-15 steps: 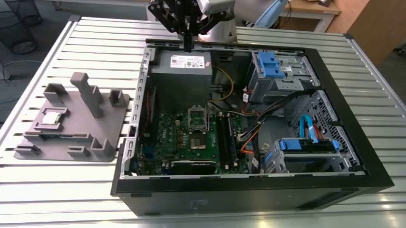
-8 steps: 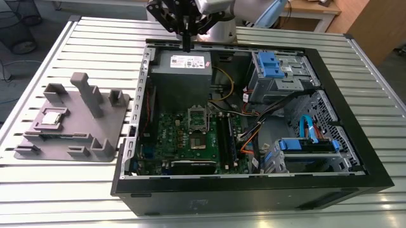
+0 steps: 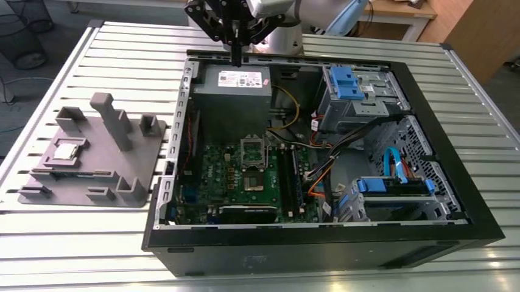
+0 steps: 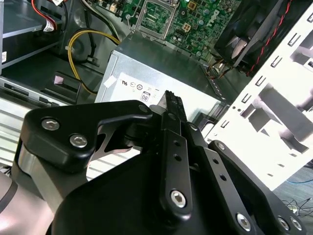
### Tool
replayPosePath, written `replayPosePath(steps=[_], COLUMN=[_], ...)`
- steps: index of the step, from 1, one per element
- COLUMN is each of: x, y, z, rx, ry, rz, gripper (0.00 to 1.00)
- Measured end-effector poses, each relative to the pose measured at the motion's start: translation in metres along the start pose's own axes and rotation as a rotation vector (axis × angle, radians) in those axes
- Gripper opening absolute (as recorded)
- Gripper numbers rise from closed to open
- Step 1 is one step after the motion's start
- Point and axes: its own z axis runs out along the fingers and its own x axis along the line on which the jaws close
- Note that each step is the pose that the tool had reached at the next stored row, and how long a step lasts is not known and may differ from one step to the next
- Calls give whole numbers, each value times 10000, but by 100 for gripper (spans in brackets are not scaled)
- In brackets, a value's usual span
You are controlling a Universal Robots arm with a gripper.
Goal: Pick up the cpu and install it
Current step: 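Reach for the cpu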
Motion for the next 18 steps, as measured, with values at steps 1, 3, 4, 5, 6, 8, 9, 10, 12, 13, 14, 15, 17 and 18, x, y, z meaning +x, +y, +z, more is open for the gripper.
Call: replayPosePath(steps=[1, 3, 4, 5, 6, 8, 9, 10, 12, 13, 14, 15, 17, 18], x=[3, 13, 20, 28, 36, 52, 64, 78, 113, 130, 147, 164, 199, 217], y=[0, -1, -2, -2, -3, -4, -5, -6, -9, -10, -11, -13, -15, -17], z=[0, 1, 0, 1, 1, 1, 1, 1, 1, 1, 0, 0, 0, 0], rx=[0, 0, 1, 1, 0, 0, 1, 0, -1, -1, -1, -1, -2, -3], ry=[0, -1, -2, -4, -5, -6, -7, -11, -19, -24, -28, -31, -39, -42], rz=[1, -1, -1, -1, -1, -1, -1, 0, -2, -1, -2, -3, -2, -2], gripper=[11, 11, 11, 11, 11, 11, 11, 11, 11, 11, 11, 11, 11, 11])
